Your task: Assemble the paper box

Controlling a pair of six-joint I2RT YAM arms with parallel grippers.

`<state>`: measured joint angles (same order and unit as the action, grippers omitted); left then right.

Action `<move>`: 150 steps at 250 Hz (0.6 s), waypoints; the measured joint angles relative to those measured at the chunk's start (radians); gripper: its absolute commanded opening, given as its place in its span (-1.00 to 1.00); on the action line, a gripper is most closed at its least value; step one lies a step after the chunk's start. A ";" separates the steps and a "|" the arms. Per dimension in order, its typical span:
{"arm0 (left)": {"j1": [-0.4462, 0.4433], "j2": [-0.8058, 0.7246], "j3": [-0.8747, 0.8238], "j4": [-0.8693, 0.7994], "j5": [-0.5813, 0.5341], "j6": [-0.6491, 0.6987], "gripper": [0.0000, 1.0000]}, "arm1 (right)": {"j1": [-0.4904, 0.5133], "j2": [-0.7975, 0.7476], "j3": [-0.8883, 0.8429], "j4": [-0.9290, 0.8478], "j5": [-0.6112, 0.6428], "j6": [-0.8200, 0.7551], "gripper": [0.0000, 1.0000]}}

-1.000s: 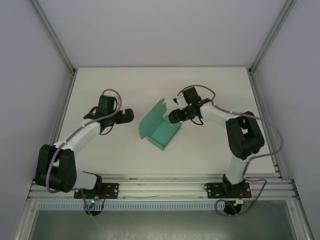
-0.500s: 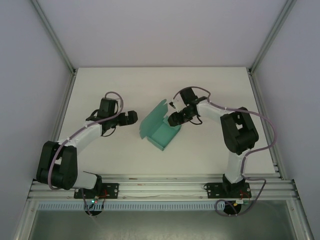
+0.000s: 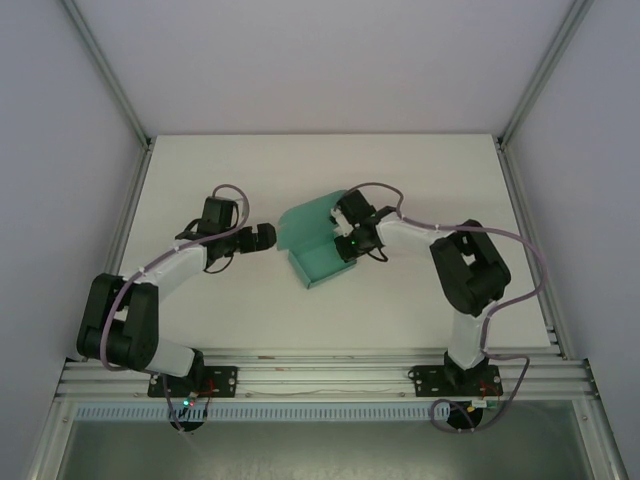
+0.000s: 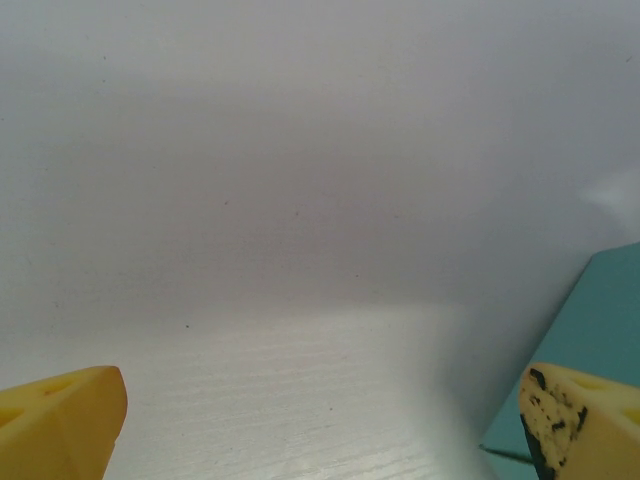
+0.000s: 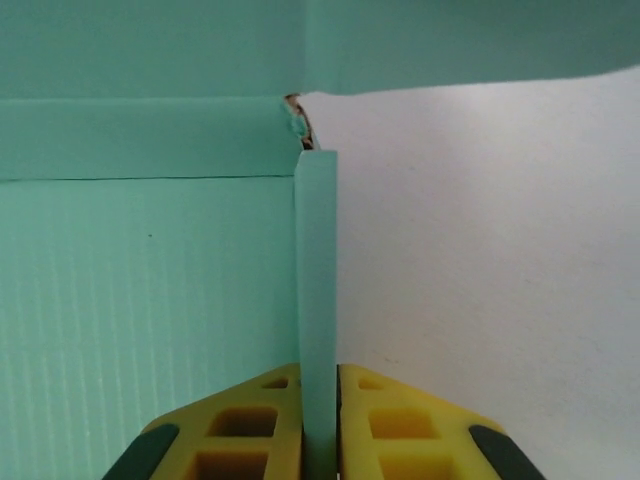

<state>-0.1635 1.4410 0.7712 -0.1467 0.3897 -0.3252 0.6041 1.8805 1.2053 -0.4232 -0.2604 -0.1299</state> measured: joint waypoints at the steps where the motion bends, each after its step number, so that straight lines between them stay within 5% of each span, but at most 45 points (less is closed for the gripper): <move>1: 0.000 0.001 0.000 0.000 0.000 0.000 1.00 | 0.001 0.000 0.001 0.000 0.003 0.000 -0.72; 68: 0.000 0.008 0.000 0.000 -0.001 0.000 1.00 | 0.076 0.065 0.079 -0.093 0.219 0.061 -0.76; 88: 0.000 0.008 0.001 0.000 -0.001 0.001 1.00 | 0.080 0.081 0.104 -0.116 0.253 0.072 -1.00; 150: 0.000 0.029 0.021 0.002 -0.005 0.000 1.00 | 0.080 0.092 0.114 -0.116 0.362 0.122 -1.00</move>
<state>-0.1635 1.4700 0.7918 -0.1448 0.3851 -0.3248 0.6838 1.9720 1.3190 -0.5392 0.1013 -0.0078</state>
